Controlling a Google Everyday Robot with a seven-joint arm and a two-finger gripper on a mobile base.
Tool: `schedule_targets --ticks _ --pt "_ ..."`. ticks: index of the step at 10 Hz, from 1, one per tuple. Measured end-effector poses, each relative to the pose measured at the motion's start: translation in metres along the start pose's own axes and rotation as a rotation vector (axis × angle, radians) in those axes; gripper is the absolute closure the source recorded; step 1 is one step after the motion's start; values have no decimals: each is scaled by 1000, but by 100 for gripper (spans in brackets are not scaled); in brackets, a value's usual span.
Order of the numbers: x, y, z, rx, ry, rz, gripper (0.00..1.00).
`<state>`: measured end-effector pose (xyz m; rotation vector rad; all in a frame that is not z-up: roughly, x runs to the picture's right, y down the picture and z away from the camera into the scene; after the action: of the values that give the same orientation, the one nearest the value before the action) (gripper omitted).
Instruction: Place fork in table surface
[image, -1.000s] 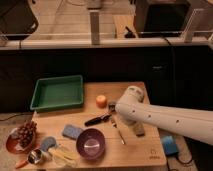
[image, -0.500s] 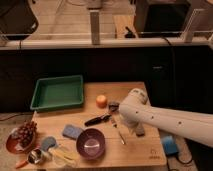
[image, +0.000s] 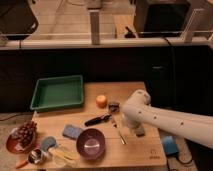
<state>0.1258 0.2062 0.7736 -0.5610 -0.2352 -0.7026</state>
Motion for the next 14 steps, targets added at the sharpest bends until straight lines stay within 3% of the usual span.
schedule_targets --ticks 1,2,3,4,6,8,10,12,14 --pt "0 -1 0 5 4 -29 46" --pt "-6 -8 0 19 3 -119 35" --pt "-11 -19 2 44 -4 -264 24" --pt "-10 -26 3 63 -9 -371 20" --pt "-14 -35 8 80 -32 -509 20" --pt "-18 -40 21 66 -61 -648 20" --pt "-18 -39 44 33 -73 -718 20" --pt "-14 -38 58 23 -67 -718 21" --pt "-11 -40 61 23 -56 -709 38"
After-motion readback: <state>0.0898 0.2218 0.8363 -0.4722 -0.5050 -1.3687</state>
